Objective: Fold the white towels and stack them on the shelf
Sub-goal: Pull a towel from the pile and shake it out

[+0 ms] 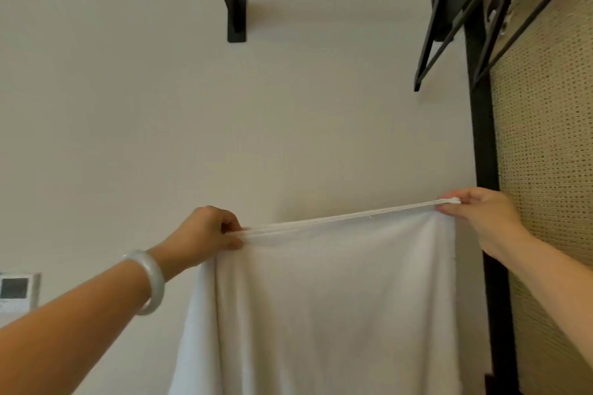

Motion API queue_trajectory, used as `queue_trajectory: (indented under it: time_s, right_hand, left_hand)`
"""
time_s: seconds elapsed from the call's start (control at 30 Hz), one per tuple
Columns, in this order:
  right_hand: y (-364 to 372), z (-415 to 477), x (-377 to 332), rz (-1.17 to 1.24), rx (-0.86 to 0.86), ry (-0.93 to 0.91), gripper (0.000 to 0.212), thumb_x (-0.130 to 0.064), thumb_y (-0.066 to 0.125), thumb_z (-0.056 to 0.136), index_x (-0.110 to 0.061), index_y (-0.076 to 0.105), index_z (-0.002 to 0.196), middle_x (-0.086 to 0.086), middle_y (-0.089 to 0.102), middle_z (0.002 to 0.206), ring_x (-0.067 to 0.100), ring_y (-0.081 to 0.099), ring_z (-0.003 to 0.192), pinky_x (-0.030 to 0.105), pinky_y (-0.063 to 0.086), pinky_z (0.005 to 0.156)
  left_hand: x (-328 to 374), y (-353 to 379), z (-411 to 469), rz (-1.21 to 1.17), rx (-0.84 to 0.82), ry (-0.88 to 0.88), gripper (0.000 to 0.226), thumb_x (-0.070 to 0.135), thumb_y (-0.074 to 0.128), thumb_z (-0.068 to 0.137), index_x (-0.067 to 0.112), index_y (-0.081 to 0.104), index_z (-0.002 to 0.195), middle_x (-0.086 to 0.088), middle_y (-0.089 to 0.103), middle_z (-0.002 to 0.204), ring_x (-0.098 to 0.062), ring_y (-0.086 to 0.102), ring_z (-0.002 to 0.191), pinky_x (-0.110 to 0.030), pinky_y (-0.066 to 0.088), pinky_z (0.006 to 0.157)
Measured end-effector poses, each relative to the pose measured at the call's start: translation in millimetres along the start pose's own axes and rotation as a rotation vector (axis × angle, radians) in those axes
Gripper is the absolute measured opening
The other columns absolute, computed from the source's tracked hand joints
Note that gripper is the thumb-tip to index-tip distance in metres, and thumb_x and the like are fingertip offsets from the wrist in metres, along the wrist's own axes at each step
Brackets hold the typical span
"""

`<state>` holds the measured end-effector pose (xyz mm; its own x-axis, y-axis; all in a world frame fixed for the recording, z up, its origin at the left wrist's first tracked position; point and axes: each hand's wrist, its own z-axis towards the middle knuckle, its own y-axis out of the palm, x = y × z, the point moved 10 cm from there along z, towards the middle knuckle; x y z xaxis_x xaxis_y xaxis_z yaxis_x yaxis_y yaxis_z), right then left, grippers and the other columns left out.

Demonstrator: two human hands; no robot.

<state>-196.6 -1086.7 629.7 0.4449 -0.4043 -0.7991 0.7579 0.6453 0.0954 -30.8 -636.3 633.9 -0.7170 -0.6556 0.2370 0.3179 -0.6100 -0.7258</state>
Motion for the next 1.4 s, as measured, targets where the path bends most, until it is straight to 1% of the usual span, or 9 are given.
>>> queue_trajectory:
  time_s: [0.13, 0.37, 0.53, 0.6, 0.7, 0.9, 1.07, 1.23, 1.4]
  right_hand:
    - [-3.1, -8.7, -26.9, -0.053, -0.036, -0.059, 0.021, 0.004, 0.080, 0.075, -0.013, 0.071, 0.082, 0.009, 0.070, 0.087, 0.022, 0.065, 0.084, 0.026, 0.051, 0.075]
    - [-33.1, -13.3, -112.4, -0.035, 0.012, -0.265, 0.022, -0.002, 0.079, 0.077, -0.018, 0.077, 0.092, 0.000, 0.074, 0.088, -0.001, 0.068, 0.071, 0.007, 0.048, 0.061]
    - [-18.0, -0.8, -113.7, -0.195, -0.155, -0.271, 0.014, -0.016, 0.067, 0.092, -0.023, 0.073, 0.103, 0.000, 0.077, 0.085, 0.008, 0.073, 0.089, 0.032, 0.041, 0.105]
    - [-3.7, 3.6, -67.7, -0.308, -0.160, -0.176, 0.014, -0.012, 0.067, 0.092, -0.024, 0.073, 0.093, -0.005, 0.077, 0.081, 0.007, 0.074, 0.078, 0.034, 0.040, 0.105]
    - [15.8, 8.6, 9.8, -0.311, -0.140, -0.006, 0.022, -0.004, 0.067, 0.091, -0.023, 0.068, 0.079, 0.005, 0.075, 0.094, 0.013, 0.073, 0.067, 0.035, 0.053, 0.093]
    - [13.2, 57.6, -19.5, -0.072, 0.083, -0.071, 0.017, -0.005, 0.067, 0.092, -0.020, 0.071, 0.083, 0.003, 0.072, 0.098, 0.007, 0.072, 0.065, 0.008, 0.050, 0.061]
    - [-10.0, 25.7, -73.1, 0.128, 0.088, -0.152, 0.013, -0.003, 0.066, 0.092, -0.013, 0.072, 0.085, 0.004, 0.072, 0.086, 0.009, 0.073, 0.071, 0.012, 0.053, 0.070]
    - [-42.1, -77.2, 15.0, 0.150, 0.043, 0.122, 0.009, -0.009, 0.071, 0.089, 0.000, 0.074, 0.089, 0.007, 0.074, 0.082, 0.014, 0.074, 0.076, 0.019, 0.058, 0.067]
    - [-66.8, -224.5, 188.0, -0.236, -0.030, 0.452, 0.009, -0.004, 0.071, 0.087, -0.009, 0.074, 0.094, 0.010, 0.072, 0.095, 0.023, 0.070, 0.091, 0.035, 0.057, 0.086]
  left_hand:
    - [-3.1, -33.2, 11.7, -0.010, 0.132, 0.007, 0.022, 0.027, 0.086, 0.069, 0.031, 0.066, 0.060, 0.012, 0.064, 0.060, -0.004, 0.058, 0.063, -0.021, 0.039, 0.054]
    - [-9.6, -131.4, 50.2, 0.011, 0.382, 0.202, 0.055, 0.073, 0.077, 0.051, 0.042, 0.066, 0.096, 0.018, 0.063, 0.070, -0.004, 0.061, 0.058, -0.023, 0.053, 0.056]
    - [18.6, -110.0, 66.0, 0.274, 0.333, 0.230, 0.018, 0.052, 0.067, 0.076, 0.038, 0.067, 0.087, 0.019, 0.057, 0.074, -0.014, 0.060, 0.074, -0.032, 0.045, 0.068]
    - [4.9, -43.2, 59.9, 0.407, 0.113, 0.134, 0.021, 0.036, 0.068, 0.087, 0.027, 0.059, 0.069, 0.011, 0.053, 0.073, -0.023, 0.057, 0.076, -0.030, 0.039, 0.068]
    - [-15.0, 34.6, 45.3, 0.448, -0.108, -0.007, 0.017, 0.028, 0.057, 0.096, 0.018, 0.059, 0.082, -0.003, 0.059, 0.086, -0.027, 0.059, 0.085, -0.030, 0.044, 0.071]
    - [8.6, -34.5, 103.4, 0.176, 0.220, -0.040, 0.008, 0.014, 0.059, 0.093, 0.009, 0.064, 0.090, -0.014, 0.062, 0.089, -0.034, 0.059, 0.085, -0.035, 0.046, 0.073]
    - [37.4, -101.6, 71.9, 0.077, 0.476, 0.140, 0.010, 0.014, 0.067, 0.087, 0.023, 0.064, 0.085, -0.003, 0.069, 0.084, -0.022, 0.057, 0.076, -0.031, 0.040, 0.069]
    - [26.3, -17.2, -56.2, 0.006, 0.167, 0.284, 0.026, 0.018, 0.074, 0.083, 0.032, 0.054, 0.073, 0.019, 0.061, 0.087, 0.003, 0.059, 0.078, -0.002, 0.036, 0.064]
    - [-2.6, 141.6, -225.3, -0.038, -0.315, 0.224, 0.014, 0.018, 0.052, 0.076, 0.029, 0.043, 0.073, 0.014, 0.047, 0.079, -0.007, 0.051, 0.069, -0.030, 0.047, 0.064]
